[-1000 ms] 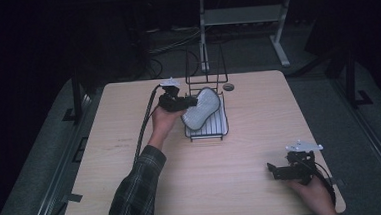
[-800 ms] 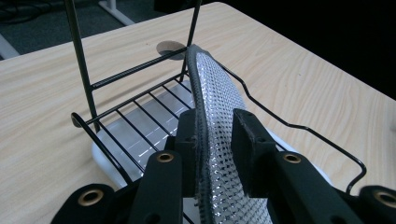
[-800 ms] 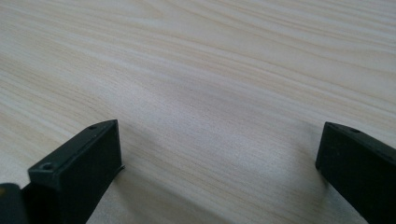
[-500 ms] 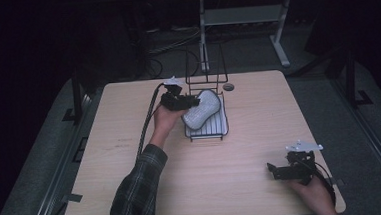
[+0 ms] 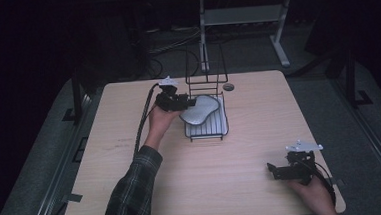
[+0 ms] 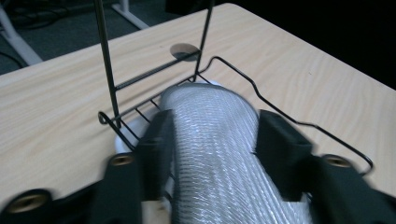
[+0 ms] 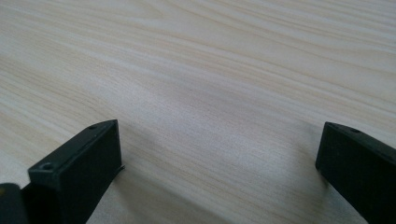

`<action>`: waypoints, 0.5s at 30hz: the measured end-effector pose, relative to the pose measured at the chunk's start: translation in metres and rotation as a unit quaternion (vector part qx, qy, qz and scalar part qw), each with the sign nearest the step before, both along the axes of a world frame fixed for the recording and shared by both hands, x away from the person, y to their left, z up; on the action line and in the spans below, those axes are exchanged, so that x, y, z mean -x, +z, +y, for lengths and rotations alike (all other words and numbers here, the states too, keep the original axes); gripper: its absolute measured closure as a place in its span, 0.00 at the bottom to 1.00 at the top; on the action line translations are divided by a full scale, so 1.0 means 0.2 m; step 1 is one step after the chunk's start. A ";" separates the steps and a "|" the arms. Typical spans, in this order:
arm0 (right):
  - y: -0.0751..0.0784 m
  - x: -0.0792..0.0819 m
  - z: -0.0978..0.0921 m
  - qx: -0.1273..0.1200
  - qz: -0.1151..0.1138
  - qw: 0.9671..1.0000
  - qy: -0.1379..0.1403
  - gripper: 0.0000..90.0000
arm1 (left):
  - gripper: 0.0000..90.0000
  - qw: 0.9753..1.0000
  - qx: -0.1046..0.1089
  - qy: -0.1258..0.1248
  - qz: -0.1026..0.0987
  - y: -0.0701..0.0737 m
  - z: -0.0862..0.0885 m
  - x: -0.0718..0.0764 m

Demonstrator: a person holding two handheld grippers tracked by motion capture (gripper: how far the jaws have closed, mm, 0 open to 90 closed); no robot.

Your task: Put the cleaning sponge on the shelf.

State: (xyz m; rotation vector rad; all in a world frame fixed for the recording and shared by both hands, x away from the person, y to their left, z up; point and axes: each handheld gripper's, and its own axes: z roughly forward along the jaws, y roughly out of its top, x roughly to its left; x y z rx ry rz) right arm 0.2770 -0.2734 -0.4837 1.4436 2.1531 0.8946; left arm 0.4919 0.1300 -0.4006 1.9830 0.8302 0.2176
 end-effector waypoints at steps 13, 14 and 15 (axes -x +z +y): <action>0.00 0.00 0.00 0.000 0.000 1.000 0.000 0.00 | 1.00 1.000 0.008 -0.009 -0.002 0.00 0.14 0.08; 0.00 0.00 0.00 0.000 0.000 1.000 0.000 0.00 | 1.00 1.000 0.004 -0.009 -0.002 -0.01 0.15 0.10; 0.00 0.00 0.00 0.000 0.000 1.000 0.000 0.00 | 1.00 1.000 -0.001 -0.011 -0.003 -0.01 0.16 0.10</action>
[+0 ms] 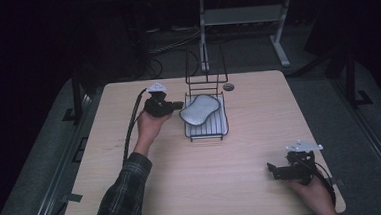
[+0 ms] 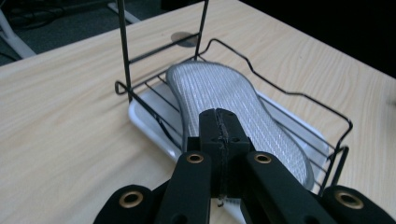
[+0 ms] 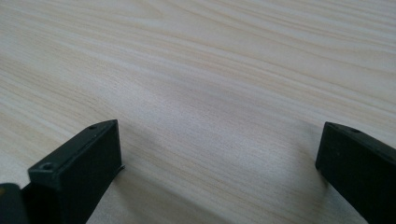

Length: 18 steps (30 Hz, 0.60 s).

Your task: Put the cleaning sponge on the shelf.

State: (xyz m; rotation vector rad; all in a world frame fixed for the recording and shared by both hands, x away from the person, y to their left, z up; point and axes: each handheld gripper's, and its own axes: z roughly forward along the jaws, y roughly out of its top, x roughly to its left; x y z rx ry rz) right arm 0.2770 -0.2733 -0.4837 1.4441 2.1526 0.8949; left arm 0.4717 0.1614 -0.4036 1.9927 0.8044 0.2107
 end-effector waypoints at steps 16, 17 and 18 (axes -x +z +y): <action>0.00 0.00 0.00 0.000 0.000 1.000 0.000 0.00 | 1.00 1.000 -0.005 0.012 0.009 -0.08 0.04 0.01; 0.00 0.00 0.00 0.000 0.000 1.000 0.000 0.00 | 1.00 1.000 -0.007 0.009 0.011 -0.08 0.03 0.01; 0.00 0.00 0.00 0.000 0.000 1.000 0.000 0.00 | 1.00 1.000 -0.007 0.007 0.011 -0.08 0.03 0.01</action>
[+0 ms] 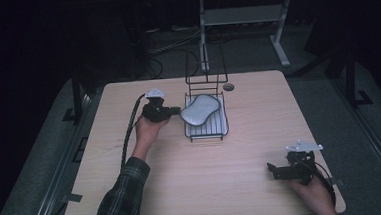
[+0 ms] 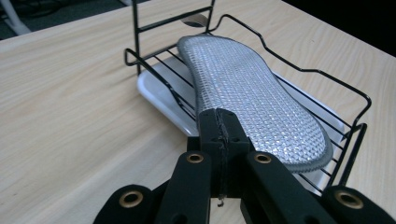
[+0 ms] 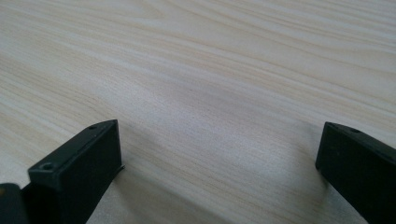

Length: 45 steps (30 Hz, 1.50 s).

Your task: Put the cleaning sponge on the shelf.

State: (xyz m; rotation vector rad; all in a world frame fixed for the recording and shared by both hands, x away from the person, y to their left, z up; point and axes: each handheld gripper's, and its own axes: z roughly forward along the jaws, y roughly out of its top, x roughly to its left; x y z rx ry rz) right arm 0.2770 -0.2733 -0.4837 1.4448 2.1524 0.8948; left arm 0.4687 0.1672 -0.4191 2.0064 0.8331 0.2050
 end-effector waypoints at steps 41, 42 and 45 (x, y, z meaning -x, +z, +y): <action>0.00 0.00 0.00 0.000 0.000 1.000 0.000 0.00 | 1.00 0.997 -0.018 -0.071 0.011 -0.06 -0.28 0.03; 0.00 0.00 0.00 0.000 0.000 1.000 0.000 0.00 | 1.00 0.997 -0.019 -0.071 0.010 -0.07 -0.28 0.03; 0.00 0.00 0.00 0.000 0.000 1.000 0.000 0.00 | 1.00 0.997 -0.019 -0.075 0.013 -0.07 -0.31 0.04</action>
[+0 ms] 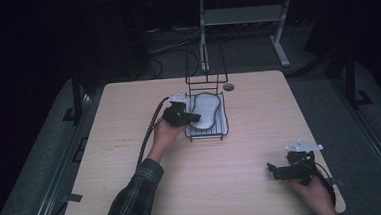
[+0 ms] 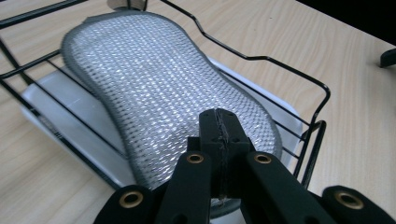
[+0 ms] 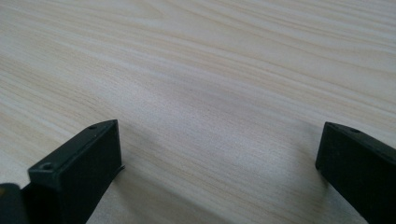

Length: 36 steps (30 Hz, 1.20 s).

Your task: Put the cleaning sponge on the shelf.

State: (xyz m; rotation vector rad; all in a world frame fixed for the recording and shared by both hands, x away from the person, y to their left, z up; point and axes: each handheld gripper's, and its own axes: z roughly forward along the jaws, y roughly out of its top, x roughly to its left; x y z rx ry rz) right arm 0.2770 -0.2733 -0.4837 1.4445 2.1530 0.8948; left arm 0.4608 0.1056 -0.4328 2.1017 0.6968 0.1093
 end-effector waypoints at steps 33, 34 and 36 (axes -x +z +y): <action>0.00 0.00 0.00 0.000 0.000 1.000 0.000 0.00 | 0.85 1.000 0.019 0.013 0.001 0.11 0.18 0.15; 0.00 0.00 0.00 0.000 0.000 1.000 0.000 0.00 | 0.75 1.000 0.017 0.017 0.001 0.11 0.20 0.16; 0.00 0.00 0.00 0.000 0.000 1.000 0.000 0.00 | 0.65 1.000 0.011 0.025 -0.003 0.11 0.24 0.20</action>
